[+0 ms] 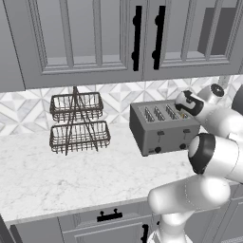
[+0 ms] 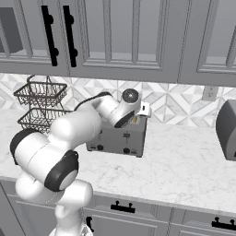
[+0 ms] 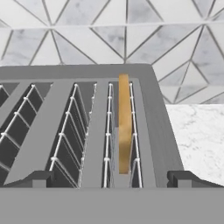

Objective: Start the toaster. Once the lever pops up, take the bread to the plate on the dining counter.

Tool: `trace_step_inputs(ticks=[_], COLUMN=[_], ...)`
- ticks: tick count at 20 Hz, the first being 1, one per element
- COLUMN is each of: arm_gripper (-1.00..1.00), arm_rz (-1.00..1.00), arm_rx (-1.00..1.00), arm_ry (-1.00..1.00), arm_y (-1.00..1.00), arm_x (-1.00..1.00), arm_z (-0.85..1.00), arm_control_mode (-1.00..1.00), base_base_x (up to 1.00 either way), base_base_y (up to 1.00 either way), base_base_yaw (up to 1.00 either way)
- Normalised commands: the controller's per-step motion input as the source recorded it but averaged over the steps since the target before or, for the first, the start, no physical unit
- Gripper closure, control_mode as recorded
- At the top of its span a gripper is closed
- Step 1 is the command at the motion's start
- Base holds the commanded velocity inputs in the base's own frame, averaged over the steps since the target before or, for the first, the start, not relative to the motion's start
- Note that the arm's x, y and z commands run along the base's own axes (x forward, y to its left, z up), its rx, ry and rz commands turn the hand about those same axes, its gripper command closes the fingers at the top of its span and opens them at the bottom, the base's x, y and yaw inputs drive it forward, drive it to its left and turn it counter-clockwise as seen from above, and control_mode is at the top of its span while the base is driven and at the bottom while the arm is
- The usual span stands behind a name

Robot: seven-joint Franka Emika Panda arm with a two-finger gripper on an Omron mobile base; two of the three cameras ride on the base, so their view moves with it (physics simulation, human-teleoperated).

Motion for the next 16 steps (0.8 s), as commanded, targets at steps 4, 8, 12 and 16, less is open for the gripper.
trace_step_inputs(ticks=[4,8,12,16], arm_gripper=[-1.00,-1.00,-1.00,-1.00], arm_rz=[0.00,0.00,0.00,0.00], arm_rx=[0.00,0.00,0.00,0.00], arm_ry=[0.00,0.00,0.00,0.00], arm_y=[0.03,0.01,0.00,0.00], arm_x=[0.18,0.16,0.13,0.14], arm_z=[-0.05,-0.10,-0.20,-0.21], arm_control_mode=[-1.00,-1.00,-1.00,-1.00], base_base_x=[0.00,0.00,0.00,0.00], base_base_y=[0.00,0.00,0.00,0.00], base_base_yaw=[0.00,0.00,0.00,0.00])
